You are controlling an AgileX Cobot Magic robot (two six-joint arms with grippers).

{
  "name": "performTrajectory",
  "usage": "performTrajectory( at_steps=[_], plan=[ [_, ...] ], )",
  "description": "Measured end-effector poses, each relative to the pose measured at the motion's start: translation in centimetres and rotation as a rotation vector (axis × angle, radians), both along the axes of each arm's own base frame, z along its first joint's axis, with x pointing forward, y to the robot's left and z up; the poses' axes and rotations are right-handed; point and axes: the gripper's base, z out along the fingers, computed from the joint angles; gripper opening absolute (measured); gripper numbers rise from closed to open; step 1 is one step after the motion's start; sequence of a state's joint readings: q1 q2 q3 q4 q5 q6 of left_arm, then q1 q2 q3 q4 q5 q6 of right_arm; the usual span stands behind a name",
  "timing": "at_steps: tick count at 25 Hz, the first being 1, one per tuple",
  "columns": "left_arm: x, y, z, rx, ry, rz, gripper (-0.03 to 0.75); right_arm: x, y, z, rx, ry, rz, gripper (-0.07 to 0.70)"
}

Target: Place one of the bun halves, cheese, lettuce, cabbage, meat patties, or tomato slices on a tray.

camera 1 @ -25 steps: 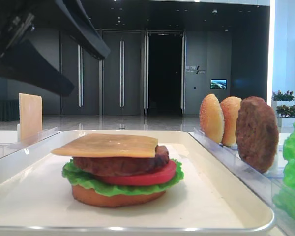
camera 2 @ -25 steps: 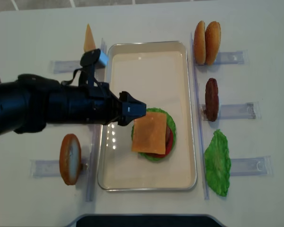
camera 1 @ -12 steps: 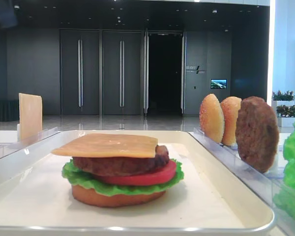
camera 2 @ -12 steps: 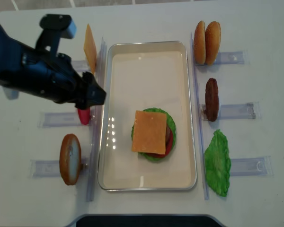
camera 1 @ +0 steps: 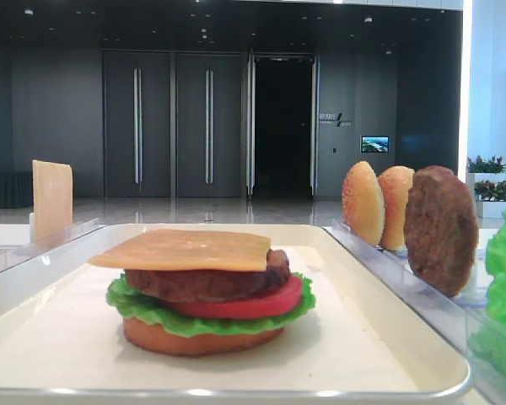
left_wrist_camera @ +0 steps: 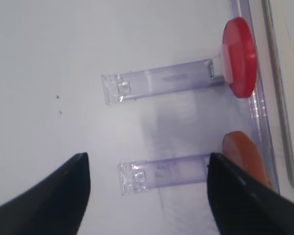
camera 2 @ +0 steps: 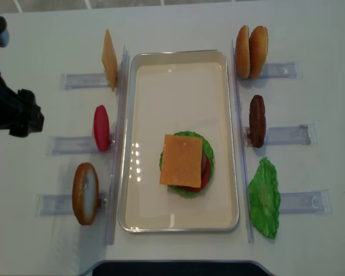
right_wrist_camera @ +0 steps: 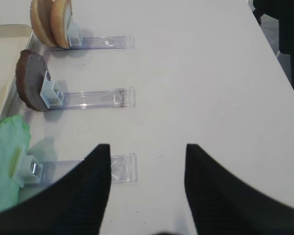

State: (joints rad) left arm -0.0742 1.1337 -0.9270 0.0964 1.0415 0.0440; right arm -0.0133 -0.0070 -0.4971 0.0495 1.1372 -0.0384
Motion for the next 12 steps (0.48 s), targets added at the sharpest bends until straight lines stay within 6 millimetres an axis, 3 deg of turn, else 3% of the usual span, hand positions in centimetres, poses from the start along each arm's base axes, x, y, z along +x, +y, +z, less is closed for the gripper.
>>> performTrajectory(
  at_steps=[7, 12],
  plan=[
    [-1.8, 0.6, -0.4, 0.042, 0.116, 0.04, 0.566, 0.0, 0.0, 0.0, 0.0, 0.0, 0.0, 0.361],
    [-4.9, 0.8, -1.6, 0.026, 0.117, 0.077, 0.566, 0.0, 0.0, 0.0, 0.0, 0.0, 0.0, 0.361]
  ],
)
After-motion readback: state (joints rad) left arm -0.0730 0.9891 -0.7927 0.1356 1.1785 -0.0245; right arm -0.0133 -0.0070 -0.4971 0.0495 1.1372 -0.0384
